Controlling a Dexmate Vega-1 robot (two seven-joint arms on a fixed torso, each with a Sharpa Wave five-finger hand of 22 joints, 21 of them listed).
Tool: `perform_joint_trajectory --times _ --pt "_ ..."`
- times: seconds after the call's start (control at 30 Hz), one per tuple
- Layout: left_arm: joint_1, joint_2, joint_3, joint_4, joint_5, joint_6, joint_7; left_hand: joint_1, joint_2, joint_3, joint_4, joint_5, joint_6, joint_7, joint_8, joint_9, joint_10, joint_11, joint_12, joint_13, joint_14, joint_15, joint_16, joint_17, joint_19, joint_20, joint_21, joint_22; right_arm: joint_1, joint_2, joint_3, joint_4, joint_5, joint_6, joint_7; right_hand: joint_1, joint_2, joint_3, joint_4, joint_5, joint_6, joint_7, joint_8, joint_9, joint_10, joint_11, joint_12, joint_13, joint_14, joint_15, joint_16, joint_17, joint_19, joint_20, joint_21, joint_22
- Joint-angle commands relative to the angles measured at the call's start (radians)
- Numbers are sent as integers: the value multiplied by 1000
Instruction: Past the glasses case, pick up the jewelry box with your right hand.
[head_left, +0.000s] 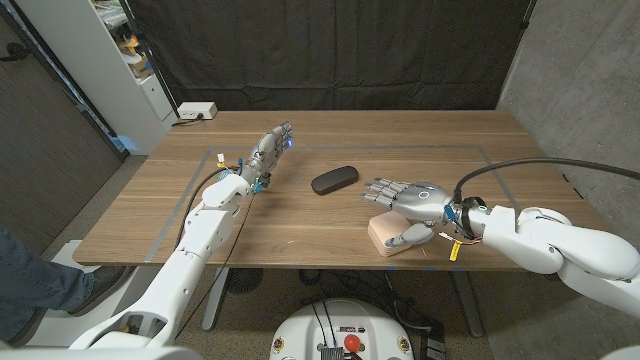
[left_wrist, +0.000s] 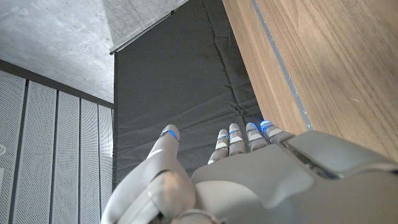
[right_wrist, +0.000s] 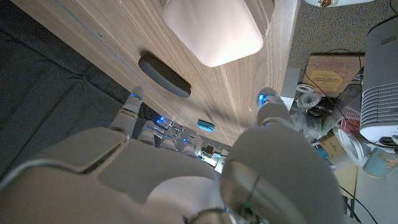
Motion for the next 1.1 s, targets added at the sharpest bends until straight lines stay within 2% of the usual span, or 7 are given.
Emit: perform_joint_trajectory --times 0.03,0.7,0.93,1.1 --pt "-11 -5 6 10 7 9 5 4 4 10 -1 -2 0 -2 4 3 -1 2 8 5 0 7 5 3 -5 6 4 4 31 -57 -39 19 5 -30 12 3 -8 -5 0 6 -3 -8 5 3 -9 3 5 6 -4 4 8 2 -5 5 0 4" --pt "-19 -7 11 16 15 25 12 8 7 13 -3 -2 -1 -1 4 3 -1 2 9 6 0 8 5 3 -6 8 4 4 96 -109 -132 49 38 -57 13 9 -4 -15 1 13 1 -15 8 3 -5 4 12 6 5 1 16 2 -2 4 4 5" --pt "-23 -7 12 21 16 26 9 10 9 15 -3 -2 -2 -2 4 3 -1 1 9 6 1 9 5 3 -6 9 4 4 121 -120 -172 54 33 -61 5 13 0 -22 2 18 15 -41 14 2 0 3 17 6 10 5 20 2 5 4 8 6" --pt "-25 -8 13 26 17 26 7 12 10 16 -4 -2 -3 -2 4 3 -3 0 8 6 0 9 5 3 -7 10 4 4 141 -130 -194 60 37 -64 9 14 1 -23 2 20 17 -41 14 2 1 3 17 6 10 2 21 1 6 4 9 6"
